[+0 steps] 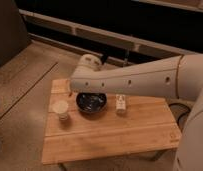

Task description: Place the eraser on the white sponge

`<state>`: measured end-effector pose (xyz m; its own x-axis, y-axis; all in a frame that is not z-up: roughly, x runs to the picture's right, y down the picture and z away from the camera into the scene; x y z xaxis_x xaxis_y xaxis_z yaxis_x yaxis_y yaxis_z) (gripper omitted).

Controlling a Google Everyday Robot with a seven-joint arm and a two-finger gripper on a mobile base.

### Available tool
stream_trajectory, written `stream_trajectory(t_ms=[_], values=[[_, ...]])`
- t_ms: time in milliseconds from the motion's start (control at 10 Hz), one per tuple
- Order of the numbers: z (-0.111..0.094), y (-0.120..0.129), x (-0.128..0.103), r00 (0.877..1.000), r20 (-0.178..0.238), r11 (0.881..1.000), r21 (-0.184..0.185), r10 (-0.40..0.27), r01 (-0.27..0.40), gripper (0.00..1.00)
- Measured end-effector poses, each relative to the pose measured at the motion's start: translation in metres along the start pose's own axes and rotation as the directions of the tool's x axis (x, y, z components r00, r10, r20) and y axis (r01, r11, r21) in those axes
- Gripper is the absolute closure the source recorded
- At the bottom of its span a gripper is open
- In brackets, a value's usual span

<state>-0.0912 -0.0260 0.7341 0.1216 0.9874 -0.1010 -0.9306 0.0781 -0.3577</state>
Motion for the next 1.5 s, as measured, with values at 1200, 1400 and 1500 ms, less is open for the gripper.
stream_trajectory(t_ms=[1200,1400,1500], values=[[0.061,-0.161,-0.074,0.974,0.083,0.976,0.046,0.211,-0.215,0.35],[0.077,-0.176,-0.082,0.966,0.076,0.966,0.050,0.249,-0.253,0.35],[0.091,-0.184,-0.084,0.957,0.061,0.957,0.045,0.285,-0.288,0.35]])
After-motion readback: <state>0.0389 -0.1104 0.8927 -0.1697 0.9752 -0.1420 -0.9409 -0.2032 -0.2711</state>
